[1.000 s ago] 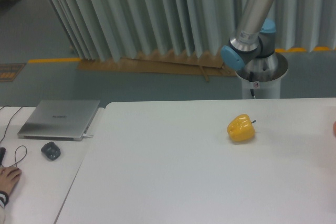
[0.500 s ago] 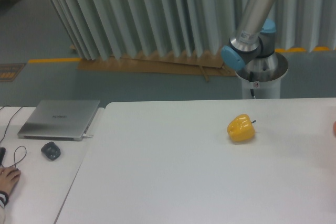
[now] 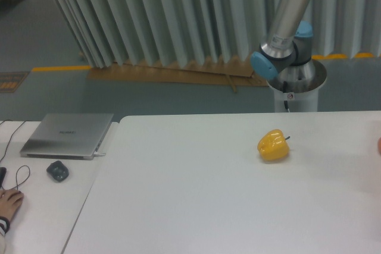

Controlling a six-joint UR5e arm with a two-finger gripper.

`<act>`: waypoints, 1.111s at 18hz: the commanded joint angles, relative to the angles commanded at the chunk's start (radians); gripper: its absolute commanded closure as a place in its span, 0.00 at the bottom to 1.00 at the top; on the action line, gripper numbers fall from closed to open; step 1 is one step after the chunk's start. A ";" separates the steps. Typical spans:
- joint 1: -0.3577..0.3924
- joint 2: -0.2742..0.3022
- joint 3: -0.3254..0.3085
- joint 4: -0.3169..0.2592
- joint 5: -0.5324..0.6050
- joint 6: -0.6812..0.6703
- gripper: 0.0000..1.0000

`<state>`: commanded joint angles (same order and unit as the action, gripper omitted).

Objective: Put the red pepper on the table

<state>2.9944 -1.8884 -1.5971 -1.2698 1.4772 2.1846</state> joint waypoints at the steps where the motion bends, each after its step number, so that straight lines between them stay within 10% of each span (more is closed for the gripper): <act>1: -0.006 0.006 0.014 -0.035 0.000 -0.008 0.43; 8: -0.032 0.051 0.062 -0.150 -0.029 -0.069 0.43; 20: -0.290 0.121 0.071 -0.155 -0.034 -0.420 0.44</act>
<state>2.7046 -1.7672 -1.5263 -1.4251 1.4435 1.7642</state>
